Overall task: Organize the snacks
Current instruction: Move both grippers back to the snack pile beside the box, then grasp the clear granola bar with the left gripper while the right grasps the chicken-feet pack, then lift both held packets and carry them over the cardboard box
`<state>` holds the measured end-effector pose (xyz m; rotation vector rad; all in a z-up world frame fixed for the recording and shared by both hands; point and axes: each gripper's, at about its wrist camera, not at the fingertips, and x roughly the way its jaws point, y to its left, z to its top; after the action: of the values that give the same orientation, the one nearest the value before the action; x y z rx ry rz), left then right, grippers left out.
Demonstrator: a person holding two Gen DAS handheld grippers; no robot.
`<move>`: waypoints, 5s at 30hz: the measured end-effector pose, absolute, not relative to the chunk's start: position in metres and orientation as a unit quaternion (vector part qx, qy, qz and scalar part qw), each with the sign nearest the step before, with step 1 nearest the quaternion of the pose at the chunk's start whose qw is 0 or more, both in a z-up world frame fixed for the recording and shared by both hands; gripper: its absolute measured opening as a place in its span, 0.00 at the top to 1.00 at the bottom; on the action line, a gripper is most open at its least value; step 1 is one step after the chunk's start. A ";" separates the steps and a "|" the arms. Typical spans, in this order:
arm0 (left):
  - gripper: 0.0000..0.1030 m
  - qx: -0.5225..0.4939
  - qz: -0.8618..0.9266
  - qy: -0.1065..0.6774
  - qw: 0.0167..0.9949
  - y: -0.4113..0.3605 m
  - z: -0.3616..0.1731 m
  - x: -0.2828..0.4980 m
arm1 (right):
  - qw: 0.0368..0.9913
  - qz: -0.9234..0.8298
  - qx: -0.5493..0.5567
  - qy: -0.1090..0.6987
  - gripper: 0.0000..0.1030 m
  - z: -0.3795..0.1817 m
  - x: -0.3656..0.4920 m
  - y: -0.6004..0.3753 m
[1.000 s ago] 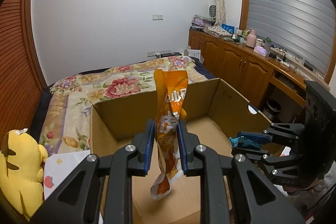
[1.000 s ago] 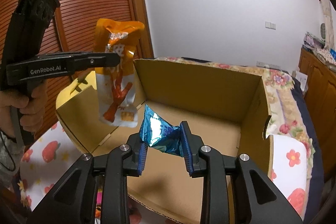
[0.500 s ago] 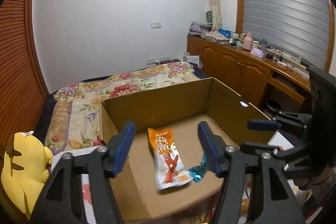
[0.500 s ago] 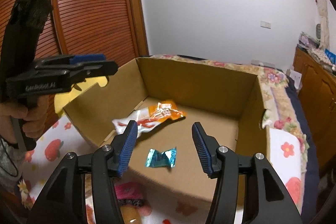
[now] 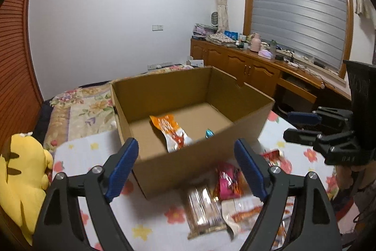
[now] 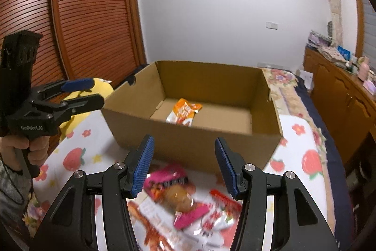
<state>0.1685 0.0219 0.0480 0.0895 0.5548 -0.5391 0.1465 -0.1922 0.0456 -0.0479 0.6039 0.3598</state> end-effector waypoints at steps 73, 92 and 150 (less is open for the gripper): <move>0.50 0.012 -0.246 0.430 0.869 -0.003 -0.074 0.176 | 0.841 0.281 -0.122 0.446 0.26 -0.085 0.132 -0.141; 0.55 0.064 -0.221 0.430 0.873 -0.007 -0.074 0.181 | 0.831 0.289 -0.157 0.448 0.35 -0.081 0.128 -0.136; 0.61 0.016 -0.203 0.400 0.894 0.028 -0.063 0.157 | 0.838 0.304 -0.135 0.432 0.88 -0.060 0.115 -0.109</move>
<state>0.1570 0.0277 -0.0635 0.0322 0.8295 -0.4204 0.1146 -0.1089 -0.0597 -0.2857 0.9132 0.6429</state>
